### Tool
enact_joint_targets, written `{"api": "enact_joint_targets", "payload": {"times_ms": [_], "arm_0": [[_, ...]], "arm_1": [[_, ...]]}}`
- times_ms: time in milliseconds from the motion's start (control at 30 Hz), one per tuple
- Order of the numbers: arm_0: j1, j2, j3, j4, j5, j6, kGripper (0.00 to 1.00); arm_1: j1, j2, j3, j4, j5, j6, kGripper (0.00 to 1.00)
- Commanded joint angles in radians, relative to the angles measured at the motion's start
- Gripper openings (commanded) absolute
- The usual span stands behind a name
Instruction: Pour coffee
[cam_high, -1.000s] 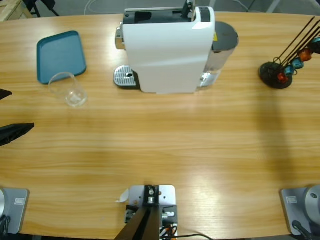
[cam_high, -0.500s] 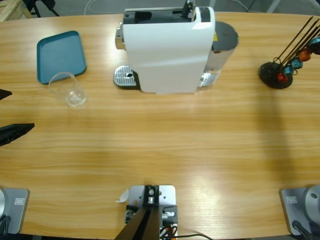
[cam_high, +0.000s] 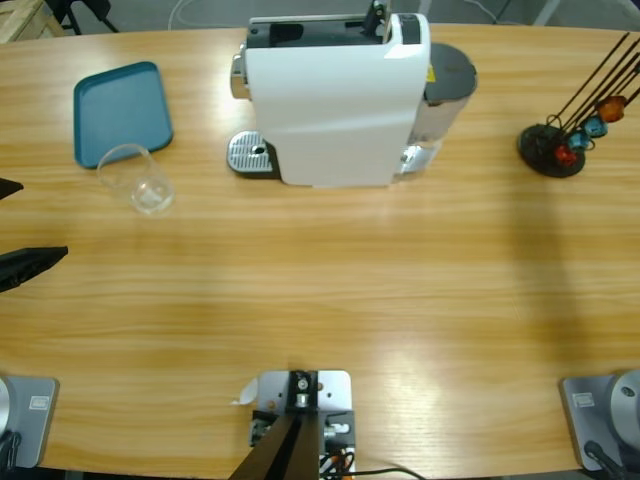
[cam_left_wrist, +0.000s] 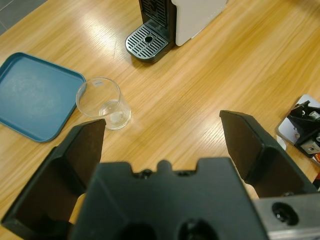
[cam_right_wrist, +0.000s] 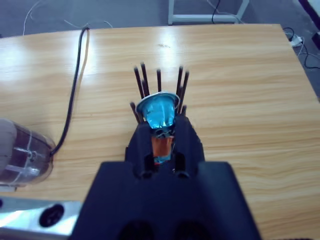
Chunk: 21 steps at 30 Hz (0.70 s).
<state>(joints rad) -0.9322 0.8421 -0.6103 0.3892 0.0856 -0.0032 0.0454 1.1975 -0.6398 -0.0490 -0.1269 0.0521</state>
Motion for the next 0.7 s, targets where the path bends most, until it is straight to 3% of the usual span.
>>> {"api": "enact_joint_targets", "payload": {"times_ms": [33,133,200,267,367,433,500,700], "arm_0": [[0.009,-0.029,0.044,-0.016,-0.001,-0.006,1.0],[0.009,-0.036,0.046,-0.016,0.001,-0.006,1.0],[0.009,-0.038,0.05,-0.018,0.002,-0.008,1.0],[0.009,-0.033,0.049,-0.016,-0.001,-0.011,1.0],[0.009,-0.04,-0.025,0.047,-0.007,-0.012,1.0],[0.009,-0.052,-0.102,0.165,-0.004,-0.011,1.0],[0.009,-0.108,-0.1,0.237,0.0,-0.011,1.0],[0.009,-0.149,-0.082,0.255,0.012,-0.011,1.0]], "arm_1": [[0.01,-0.117,-0.104,0.132,-0.022,-0.002,0.0],[0.033,-0.162,-0.16,0.2,-0.021,-0.002,0.0],[0.073,-0.211,-0.189,0.24,0.03,0.002,0.0],[0.154,-0.244,-0.202,0.273,0.167,-0.014,0.0],[0.288,-0.223,-0.205,0.284,0.416,-0.162,0.0],[0.365,-0.208,-0.201,0.287,0.452,-0.259,0.0],[0.428,-0.178,-0.212,0.285,0.486,-0.313,0.0],[0.684,0.061,-0.365,0.288,0.492,-0.403,0.0]]}}
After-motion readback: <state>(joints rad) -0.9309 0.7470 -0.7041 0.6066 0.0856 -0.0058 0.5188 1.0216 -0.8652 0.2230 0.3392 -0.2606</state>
